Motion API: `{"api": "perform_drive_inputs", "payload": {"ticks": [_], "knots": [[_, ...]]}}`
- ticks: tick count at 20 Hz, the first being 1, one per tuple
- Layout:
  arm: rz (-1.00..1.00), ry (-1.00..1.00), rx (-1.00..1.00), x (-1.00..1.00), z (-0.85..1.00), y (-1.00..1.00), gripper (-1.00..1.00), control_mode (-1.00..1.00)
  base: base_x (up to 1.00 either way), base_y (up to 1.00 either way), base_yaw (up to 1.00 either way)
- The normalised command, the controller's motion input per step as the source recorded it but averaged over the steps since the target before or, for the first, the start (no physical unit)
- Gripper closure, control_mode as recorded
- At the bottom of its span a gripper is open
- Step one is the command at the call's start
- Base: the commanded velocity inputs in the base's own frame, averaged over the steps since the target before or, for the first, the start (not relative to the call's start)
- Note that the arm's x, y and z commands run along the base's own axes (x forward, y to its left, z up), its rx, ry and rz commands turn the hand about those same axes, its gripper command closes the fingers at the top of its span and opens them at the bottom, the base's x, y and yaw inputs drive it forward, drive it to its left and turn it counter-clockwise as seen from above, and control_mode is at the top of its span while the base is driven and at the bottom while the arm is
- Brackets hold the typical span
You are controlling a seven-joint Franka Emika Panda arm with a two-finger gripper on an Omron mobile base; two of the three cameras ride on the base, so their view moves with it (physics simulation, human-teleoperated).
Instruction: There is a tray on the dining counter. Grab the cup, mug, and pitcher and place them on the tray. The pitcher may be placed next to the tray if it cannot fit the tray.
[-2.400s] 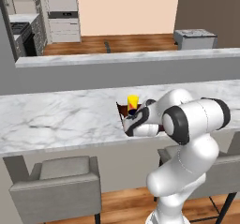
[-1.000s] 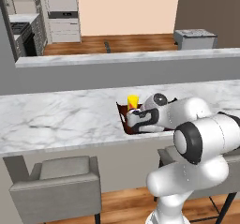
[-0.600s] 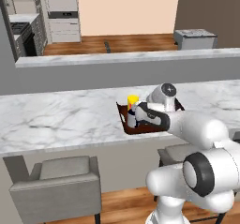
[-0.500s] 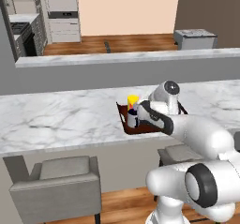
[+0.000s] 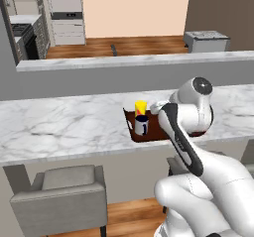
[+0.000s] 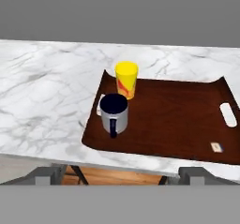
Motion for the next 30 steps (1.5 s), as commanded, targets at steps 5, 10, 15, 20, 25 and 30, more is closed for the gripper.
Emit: {"api": "perform_drive_inputs", "payload": {"ticks": [5,10,15,20,25,30], "knots": [[0.00,0.13,0.00,-0.94,0.79,0.00,-1.00,-1.00,0.00,0.00,0.00],[0.00,0.21,0.00,-0.85,0.61,-0.01,-1.00,-1.00,0.00,0.00,0.00],[0.00,0.17,0.00,-0.82,0.34,-0.05,-1.00,-1.00,0.00,0.00,0.00],[0.00,0.03,-0.01,-0.61,0.05,-0.01,-1.00,-1.00,0.00,0.00,0.00],[0.00,0.01,-0.06,-0.16,0.00,0.07,-1.00,-1.00,0.00,0.00,0.00],[0.00,0.06,-0.05,0.00,0.03,0.04,-1.00,-1.00,0.00,0.00,0.00]]}}
